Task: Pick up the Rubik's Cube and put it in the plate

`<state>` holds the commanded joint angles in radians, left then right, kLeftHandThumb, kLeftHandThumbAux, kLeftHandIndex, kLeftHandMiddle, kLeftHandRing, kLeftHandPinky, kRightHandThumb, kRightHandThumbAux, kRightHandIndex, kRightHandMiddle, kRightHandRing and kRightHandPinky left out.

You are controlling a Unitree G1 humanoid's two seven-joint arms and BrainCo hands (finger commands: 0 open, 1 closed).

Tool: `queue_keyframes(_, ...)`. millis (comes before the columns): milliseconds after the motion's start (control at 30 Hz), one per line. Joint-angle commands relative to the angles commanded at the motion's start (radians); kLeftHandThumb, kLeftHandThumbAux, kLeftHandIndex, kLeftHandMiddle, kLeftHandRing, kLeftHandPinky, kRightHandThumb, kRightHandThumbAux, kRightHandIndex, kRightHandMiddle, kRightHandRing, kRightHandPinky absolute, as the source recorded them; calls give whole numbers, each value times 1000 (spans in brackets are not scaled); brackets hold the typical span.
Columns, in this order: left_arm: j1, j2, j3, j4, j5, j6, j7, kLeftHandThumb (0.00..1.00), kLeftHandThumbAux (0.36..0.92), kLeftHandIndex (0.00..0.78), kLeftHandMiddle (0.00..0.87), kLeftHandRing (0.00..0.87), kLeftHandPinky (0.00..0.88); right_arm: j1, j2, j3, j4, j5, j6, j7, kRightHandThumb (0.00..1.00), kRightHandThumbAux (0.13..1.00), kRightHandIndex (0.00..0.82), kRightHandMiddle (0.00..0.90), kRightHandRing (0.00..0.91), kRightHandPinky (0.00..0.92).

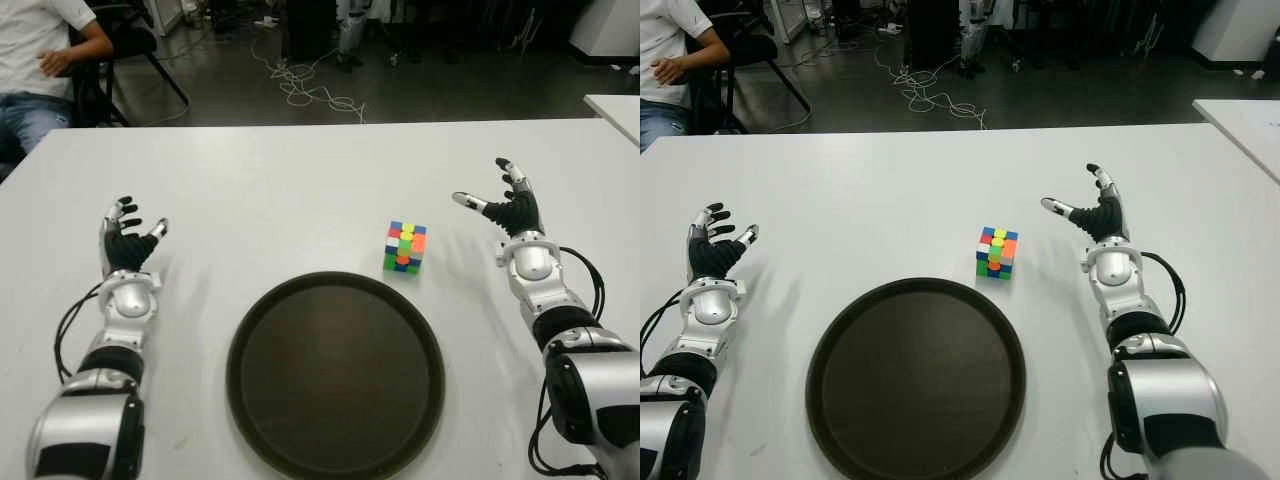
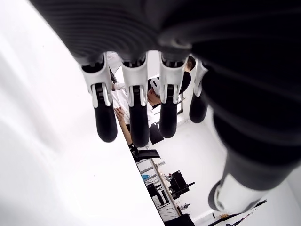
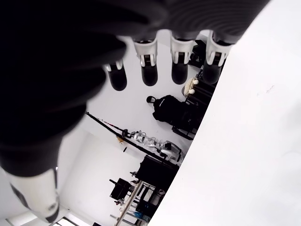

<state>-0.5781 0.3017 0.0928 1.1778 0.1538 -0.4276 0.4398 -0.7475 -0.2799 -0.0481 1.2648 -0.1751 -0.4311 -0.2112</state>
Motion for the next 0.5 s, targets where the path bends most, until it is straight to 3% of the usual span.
queue_keyframes(500, 0, 1, 1, -2, 2, 4, 6, 126, 766, 162, 230, 275, 359, 1, 3, 5, -7, -5, 10, -9, 0, 701, 75, 42, 32, 42)
